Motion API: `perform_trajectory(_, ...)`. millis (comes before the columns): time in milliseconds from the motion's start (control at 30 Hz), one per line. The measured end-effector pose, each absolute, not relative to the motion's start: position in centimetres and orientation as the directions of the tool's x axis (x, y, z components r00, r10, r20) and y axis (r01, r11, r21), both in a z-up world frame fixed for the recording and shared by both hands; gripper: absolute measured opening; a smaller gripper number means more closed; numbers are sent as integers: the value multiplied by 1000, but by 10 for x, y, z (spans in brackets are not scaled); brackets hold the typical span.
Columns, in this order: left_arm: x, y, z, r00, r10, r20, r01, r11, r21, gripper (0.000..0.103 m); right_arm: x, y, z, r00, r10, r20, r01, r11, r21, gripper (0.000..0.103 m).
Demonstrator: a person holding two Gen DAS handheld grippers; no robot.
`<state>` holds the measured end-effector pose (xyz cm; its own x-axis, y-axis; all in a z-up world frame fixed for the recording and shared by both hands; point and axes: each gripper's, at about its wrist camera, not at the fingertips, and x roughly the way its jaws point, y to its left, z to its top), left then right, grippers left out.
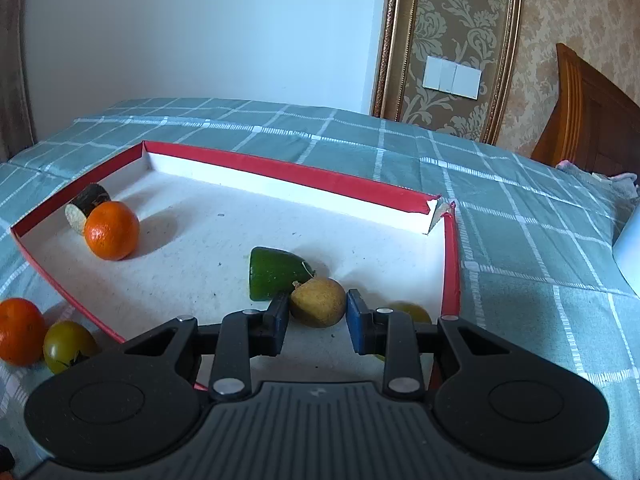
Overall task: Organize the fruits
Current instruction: 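Carry the brown fruit into the tray and open the right gripper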
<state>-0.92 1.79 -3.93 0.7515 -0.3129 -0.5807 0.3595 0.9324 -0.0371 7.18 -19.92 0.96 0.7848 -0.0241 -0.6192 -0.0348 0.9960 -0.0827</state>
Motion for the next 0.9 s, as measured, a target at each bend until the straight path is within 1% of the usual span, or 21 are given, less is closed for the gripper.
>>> perform_trajectory(433, -9, 18, -40, 752, -308, -583, 359, 933, -30, 103, 67, -203, 11, 780, -17, -625, -34, 997, -70, 31)
perform_trajectory(467, -9, 18, -40, 752, -308, -583, 359, 933, -30, 103, 67, -203, 12, 779, -11, -626, -35, 997, -62, 33)
perform_trajectory(533, -9, 18, -40, 752, -307, -583, 359, 933, -28, 103, 65, -205, 12, 780, 12, -626, -47, 998, -38, 42)
perform_trajectory(600, -9, 18, -40, 752, -307, -584, 359, 933, -27, 103, 61, -206, 13, 781, 47, -623, -68, 998, -11, 54)
perform_trajectory(900, -9, 17, -40, 752, -303, -585, 359, 933, -23, 103, 51, -202, 15, 794, 62, -605, -85, 996, -10, 61)
